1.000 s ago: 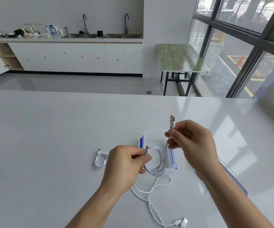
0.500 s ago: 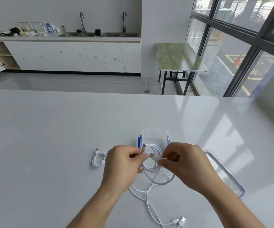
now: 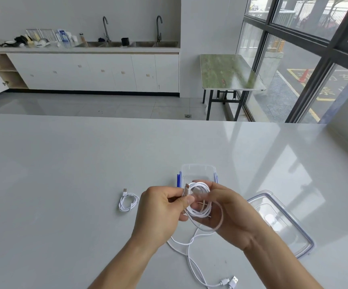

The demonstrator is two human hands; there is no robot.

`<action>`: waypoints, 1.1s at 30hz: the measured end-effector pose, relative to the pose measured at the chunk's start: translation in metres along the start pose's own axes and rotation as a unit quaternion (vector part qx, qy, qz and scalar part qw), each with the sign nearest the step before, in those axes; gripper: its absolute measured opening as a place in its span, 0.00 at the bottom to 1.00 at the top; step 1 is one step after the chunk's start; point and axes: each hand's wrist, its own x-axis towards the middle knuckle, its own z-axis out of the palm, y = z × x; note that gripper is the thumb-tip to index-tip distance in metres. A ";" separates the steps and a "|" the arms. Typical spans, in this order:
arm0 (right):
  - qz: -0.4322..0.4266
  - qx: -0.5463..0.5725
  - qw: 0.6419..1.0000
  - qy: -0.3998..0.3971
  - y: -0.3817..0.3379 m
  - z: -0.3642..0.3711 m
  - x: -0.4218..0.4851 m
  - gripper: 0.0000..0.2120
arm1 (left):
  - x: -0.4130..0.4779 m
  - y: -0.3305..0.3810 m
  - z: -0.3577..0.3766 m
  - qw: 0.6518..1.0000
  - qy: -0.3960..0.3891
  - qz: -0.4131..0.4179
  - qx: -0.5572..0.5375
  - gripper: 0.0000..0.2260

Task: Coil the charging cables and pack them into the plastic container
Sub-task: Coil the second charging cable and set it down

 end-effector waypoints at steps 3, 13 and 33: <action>-0.010 0.126 0.990 0.060 0.004 -0.001 0.002 0.07 | 0.003 -0.002 -0.001 0.999 0.004 -0.010 -0.037 0.05; -0.238 0.193 0.905 0.295 0.000 -0.037 0.000 0.10 | 0.000 -0.007 -0.005 0.997 0.016 -0.008 -0.079 0.03; -0.252 -0.617 0.697 0.264 0.002 0.007 -0.017 0.15 | -0.007 -0.009 0.019 0.995 0.017 0.081 0.053 0.05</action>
